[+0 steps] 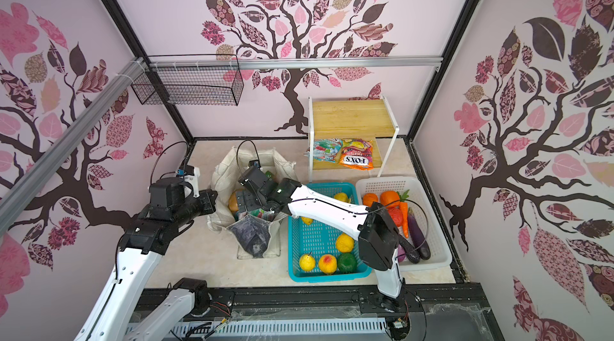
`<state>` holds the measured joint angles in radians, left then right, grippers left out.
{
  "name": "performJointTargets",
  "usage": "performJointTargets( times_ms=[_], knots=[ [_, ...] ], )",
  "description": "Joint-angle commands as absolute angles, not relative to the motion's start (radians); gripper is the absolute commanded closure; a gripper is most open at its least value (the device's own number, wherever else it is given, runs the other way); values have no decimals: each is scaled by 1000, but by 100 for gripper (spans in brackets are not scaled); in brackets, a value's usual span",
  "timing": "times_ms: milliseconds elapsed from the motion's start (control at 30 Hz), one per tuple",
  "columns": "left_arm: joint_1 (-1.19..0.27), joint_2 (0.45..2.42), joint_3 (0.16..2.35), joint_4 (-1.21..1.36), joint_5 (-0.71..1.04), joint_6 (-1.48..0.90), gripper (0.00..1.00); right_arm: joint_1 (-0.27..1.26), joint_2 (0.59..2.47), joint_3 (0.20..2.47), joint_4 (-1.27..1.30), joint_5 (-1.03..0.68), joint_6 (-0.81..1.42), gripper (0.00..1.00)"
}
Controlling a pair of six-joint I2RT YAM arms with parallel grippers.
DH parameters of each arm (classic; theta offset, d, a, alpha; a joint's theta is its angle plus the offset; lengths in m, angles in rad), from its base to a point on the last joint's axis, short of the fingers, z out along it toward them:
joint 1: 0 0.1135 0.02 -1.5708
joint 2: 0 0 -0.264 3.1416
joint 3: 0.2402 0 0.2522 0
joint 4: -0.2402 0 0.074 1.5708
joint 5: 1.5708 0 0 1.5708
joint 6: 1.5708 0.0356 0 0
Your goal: Place the food into the grocery bag and tie it
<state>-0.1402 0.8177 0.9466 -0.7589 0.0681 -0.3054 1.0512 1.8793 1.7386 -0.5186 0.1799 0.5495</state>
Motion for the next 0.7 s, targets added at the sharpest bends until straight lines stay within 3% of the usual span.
performJointTargets(
  times_ms=[0, 200, 467, 600, 667],
  knots=[
    [-142, 811, 924, -747, 63, -291, 100, 1048, 1739, 1715, -482, 188, 549, 0],
    [-143, 818, 927, -756, 42, -295, 100, 986, 1572, 1598, -482, 235, 545, 1],
    [-143, 802, 923, -752, 40, -299, 100, 806, 1407, 1332, -420, 116, 566, 22],
    [-148, 805, 925, -752, 40, -299, 100, 796, 1420, 1289, -400, 62, 569, 14],
    [-151, 806, 924, -752, 38, -299, 100, 795, 1436, 1272, -392, 65, 580, 16]
  ],
)
